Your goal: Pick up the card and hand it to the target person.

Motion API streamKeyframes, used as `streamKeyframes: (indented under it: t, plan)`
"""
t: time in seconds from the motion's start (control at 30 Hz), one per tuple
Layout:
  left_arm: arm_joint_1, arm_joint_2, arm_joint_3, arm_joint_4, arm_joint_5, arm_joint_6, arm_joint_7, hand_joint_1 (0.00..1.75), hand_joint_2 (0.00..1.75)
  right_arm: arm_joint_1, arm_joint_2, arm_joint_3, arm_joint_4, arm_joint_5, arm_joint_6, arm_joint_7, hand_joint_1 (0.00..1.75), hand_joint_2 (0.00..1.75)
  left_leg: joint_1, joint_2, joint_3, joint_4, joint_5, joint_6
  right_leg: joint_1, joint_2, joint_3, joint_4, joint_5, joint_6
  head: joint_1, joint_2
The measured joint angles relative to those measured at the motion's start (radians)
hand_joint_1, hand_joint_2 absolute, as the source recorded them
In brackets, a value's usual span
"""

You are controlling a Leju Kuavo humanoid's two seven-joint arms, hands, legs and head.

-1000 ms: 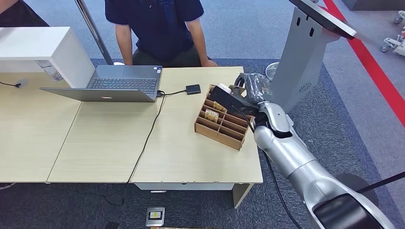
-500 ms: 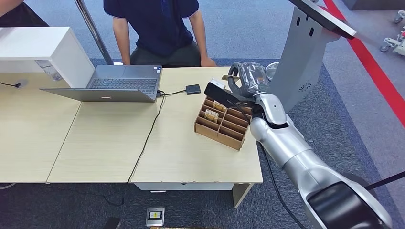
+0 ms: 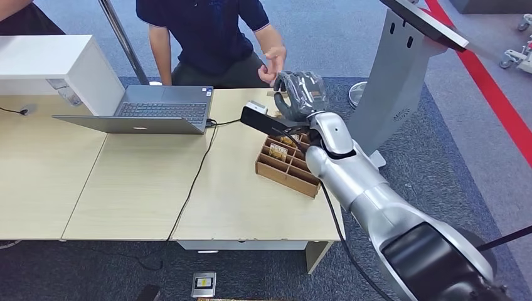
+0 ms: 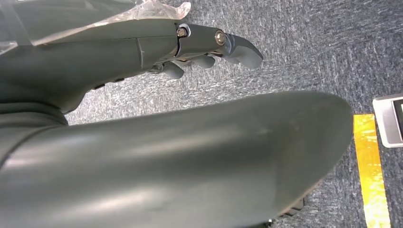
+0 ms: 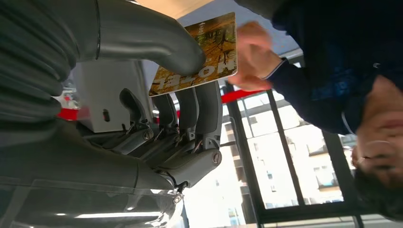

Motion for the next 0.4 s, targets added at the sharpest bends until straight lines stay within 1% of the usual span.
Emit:
streamKeyframes:
  t: [0.23,0.4]
  plan:
    - [0.0,-0.005,-0.002,0.0,0.0,-0.004,0.0,0.0,0.0,-0.027,0.045,0.021,0.028,0.056,-0.076,-0.024,1.36,1.75,0.0,0.0,0.0,0.0,0.0,0.0,0.0,0.0,0.0,0.0,0.0,0.0,0.0,0.0]
    - [0.0,-0.006,-0.008,0.0,0.0,-0.004,-0.002,0.0,0.0,-0.04,0.065,0.035,0.039,0.078,-0.084,-0.023,1.36,1.75,0.0,0.0,0.0,0.0,0.0,0.0,0.0,0.0,0.0,0.0,0.0,0.0,0.0,0.0]
